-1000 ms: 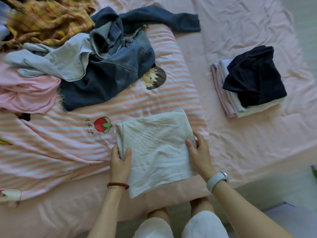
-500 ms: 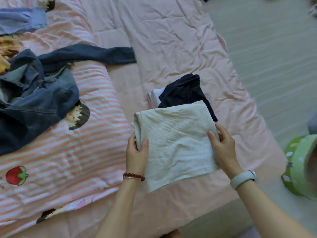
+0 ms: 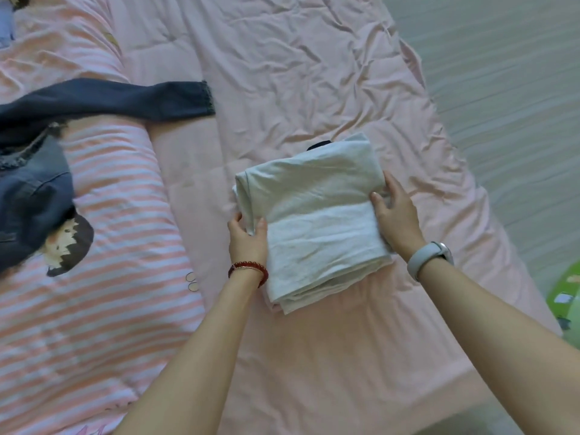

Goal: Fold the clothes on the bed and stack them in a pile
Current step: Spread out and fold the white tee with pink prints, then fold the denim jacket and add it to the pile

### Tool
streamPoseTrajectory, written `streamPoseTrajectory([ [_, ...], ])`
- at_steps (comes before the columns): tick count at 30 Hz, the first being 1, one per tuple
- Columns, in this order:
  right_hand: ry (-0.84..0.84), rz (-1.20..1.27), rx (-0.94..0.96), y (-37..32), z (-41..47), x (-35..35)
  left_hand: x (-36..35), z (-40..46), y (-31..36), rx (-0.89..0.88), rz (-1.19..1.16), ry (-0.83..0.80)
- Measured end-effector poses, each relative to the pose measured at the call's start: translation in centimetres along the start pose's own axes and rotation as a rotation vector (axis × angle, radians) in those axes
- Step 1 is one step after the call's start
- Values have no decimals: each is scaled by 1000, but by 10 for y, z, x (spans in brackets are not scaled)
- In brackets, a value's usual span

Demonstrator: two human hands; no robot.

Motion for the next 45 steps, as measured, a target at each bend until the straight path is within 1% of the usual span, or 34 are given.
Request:
streamPoseTrajectory([
  [2, 133, -249, 133, -18, -11, 8, 8, -9, 16, -135, 172, 120],
  [4, 264, -439, 331, -49, -23, 15, 15, -32, 47, -407, 403, 287],
  [5, 282, -478, 424, -63, -28, 11, 10, -46, 64, -578, 523, 343],
  [6, 261, -517, 499, -73, -30, 4, -2, -57, 77, -730, 626, 358],
  [7, 206, -561, 548, -79, -29, -8, -18, -62, 85, -828, 712, 330],
  [8, 130, -600, 567, -81, -25, -20, -33, -60, 89, -863, 772, 273],
  [11, -110, -652, 501, -59, -6, -50, -66, -43, 68, -781, 888, 102],
  [13, -210, -644, 439, -33, 5, -63, -75, -33, 42, -740, 937, 69],
  [15, -276, -618, 411, -14, 11, -75, -76, -24, 21, -708, 948, 71],
  [17, -312, -607, 403, -9, 14, -83, -78, -13, 11, -665, 972, 46],
  [20, -365, -649, 359, -15, 16, -82, -82, -5, 12, -596, 1021, -56],
  [22, -329, -681, 340, -31, 11, -73, -74, -11, 23, -581, 956, -120],
  [23, -264, -662, 345, -44, 5, -66, -64, -17, 32, -600, 897, -130],
  [24, -180, -613, 361, -60, -6, -57, -50, -24, 42, -629, 840, -111],
  [26, -48, -477, 427, -89, -39, -48, -4, -41, 55, -666, 752, 15],
  [28, -10, -374, 479, -112, -79, -55, 52, -54, 53, -637, 701, 157],
  [30, -51, -324, 479, -131, -113, -79, 107, -62, 38, -544, 682, 227],
  [33, -172, -282, 504, -170, -160, -134, 183, -66, 8, -411, 700, 253],
  [36, -207, -255, 601, -222, -204, -189, 274, -64, -19, -340, 696, 355],
  [39, -250, -227, 642, -274, -245, -250, 370, -52, -46, -268, 684, 447],
  [42, -284, -255, 641, -312, -264, -302, 437, -31, -65, -238, 720, 458],
  [45, -261, -388, 743, -368, -272, -370, 498, 10, -95, -176, 804, 378],
])
Point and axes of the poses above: each hand's wrist, its own z-axis towards the middle knuckle, its own x-axis out of the back of the hand, y = z × x, the point moved 9 cm from there along z, towards the middle knuckle, and after that the axes turned 2 degrees about x, right-handed, at the moved point
